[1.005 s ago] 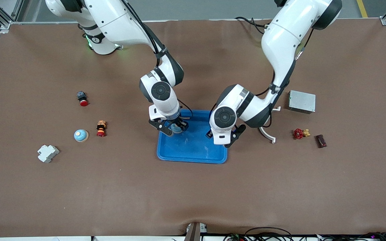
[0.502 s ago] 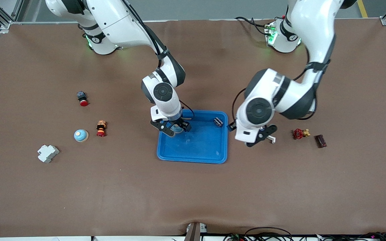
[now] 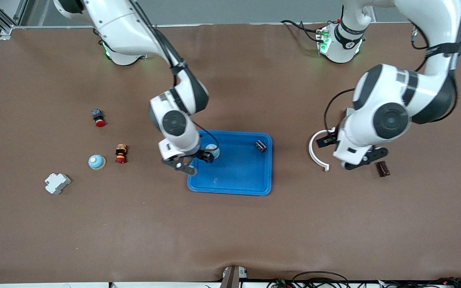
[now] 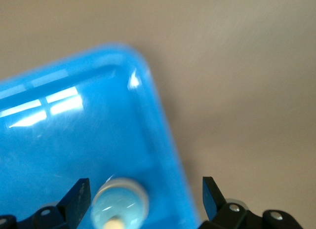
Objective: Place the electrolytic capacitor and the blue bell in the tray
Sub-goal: 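Move the right gripper to the second bell while the left gripper reaches the capacitor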
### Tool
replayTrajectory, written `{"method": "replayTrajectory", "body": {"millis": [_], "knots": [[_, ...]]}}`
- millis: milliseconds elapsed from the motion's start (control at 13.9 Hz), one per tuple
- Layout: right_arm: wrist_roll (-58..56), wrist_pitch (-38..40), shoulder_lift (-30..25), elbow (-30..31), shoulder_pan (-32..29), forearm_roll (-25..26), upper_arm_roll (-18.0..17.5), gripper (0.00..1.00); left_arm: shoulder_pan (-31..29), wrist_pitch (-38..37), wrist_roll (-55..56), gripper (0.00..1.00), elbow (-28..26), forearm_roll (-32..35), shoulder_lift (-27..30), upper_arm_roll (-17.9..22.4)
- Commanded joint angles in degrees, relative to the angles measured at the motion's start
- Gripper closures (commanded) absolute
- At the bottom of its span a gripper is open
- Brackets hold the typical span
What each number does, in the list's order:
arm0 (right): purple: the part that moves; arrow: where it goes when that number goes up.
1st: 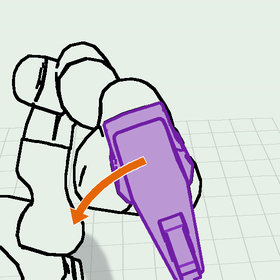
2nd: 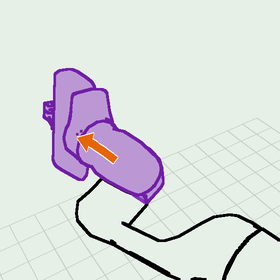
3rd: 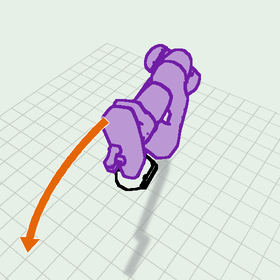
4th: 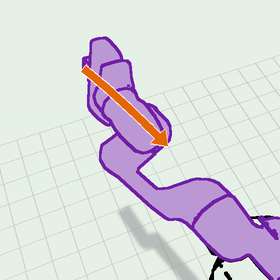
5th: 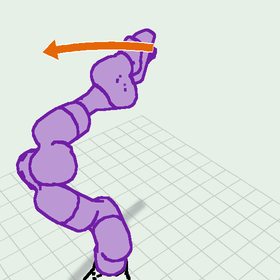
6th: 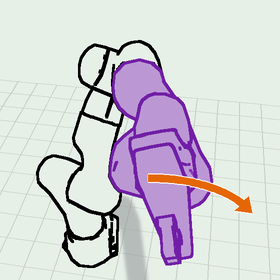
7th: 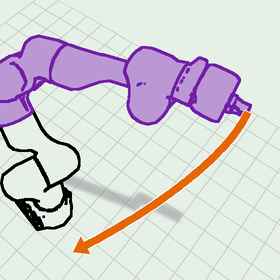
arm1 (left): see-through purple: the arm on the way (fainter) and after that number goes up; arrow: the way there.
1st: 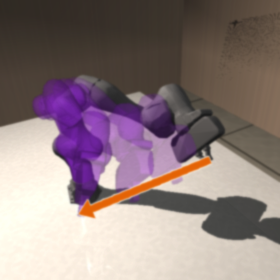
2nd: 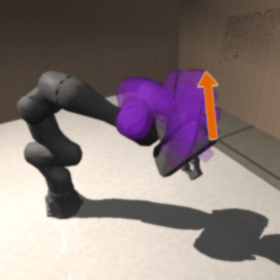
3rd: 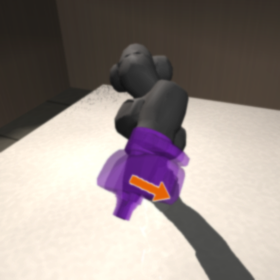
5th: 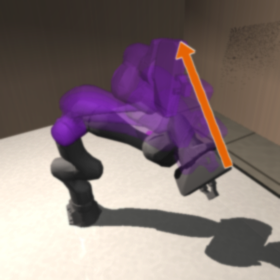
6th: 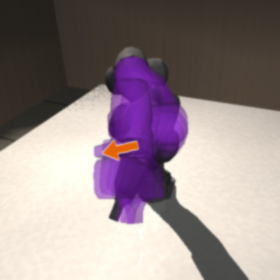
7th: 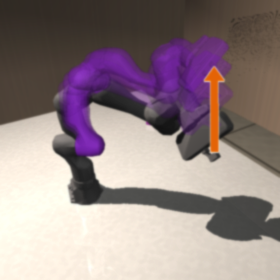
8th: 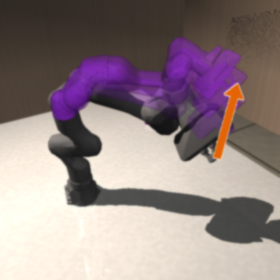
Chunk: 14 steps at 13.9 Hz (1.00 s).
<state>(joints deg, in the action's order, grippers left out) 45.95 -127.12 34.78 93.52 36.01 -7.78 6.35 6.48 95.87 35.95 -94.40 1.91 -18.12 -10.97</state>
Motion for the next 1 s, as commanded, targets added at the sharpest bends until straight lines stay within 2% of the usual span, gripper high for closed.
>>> {"method": "replayTrajectory", "body": {"millis": [0, 144, 287, 646, 933], "knots": [[-12.76, 4.76, -4.89, 1.58, -7.07, 0.04, -1.08, 0.0, -5.58, 2.12, -9.81, 0.0, -5.52, 1.69, 4.31, -0.45], [-22.96, 5.39, -6.99, 3.59, -11.2, 0.13, -0.99, 0.0, -7.78, 5.71, -13.0, 0.0, -8.32, 4.58, 4.93, -0.54], [-31.06, 5.39, -8.14, 5.09, -14.98, 1.09, -0.9, 0.0, -10.68, 14.12, -14.93, 0.0, -13.59, 6.09, 5.81, -0.54], [-45.13, 4.25, -9.11, 8.6, -22.37, 1.98, -0.99, 0.0, -17.18, 28.03, -22.74, 0.0, -21.33, 11.45, 4.94, -0.54], [-55.68, -3.11, -9.99, 14.92, -27.12, 1.98, -0.99, 0.0, -22.29, 34.37, -28.74, 0.0, -22.05, 12.33, 1.17, -0.45]]}}
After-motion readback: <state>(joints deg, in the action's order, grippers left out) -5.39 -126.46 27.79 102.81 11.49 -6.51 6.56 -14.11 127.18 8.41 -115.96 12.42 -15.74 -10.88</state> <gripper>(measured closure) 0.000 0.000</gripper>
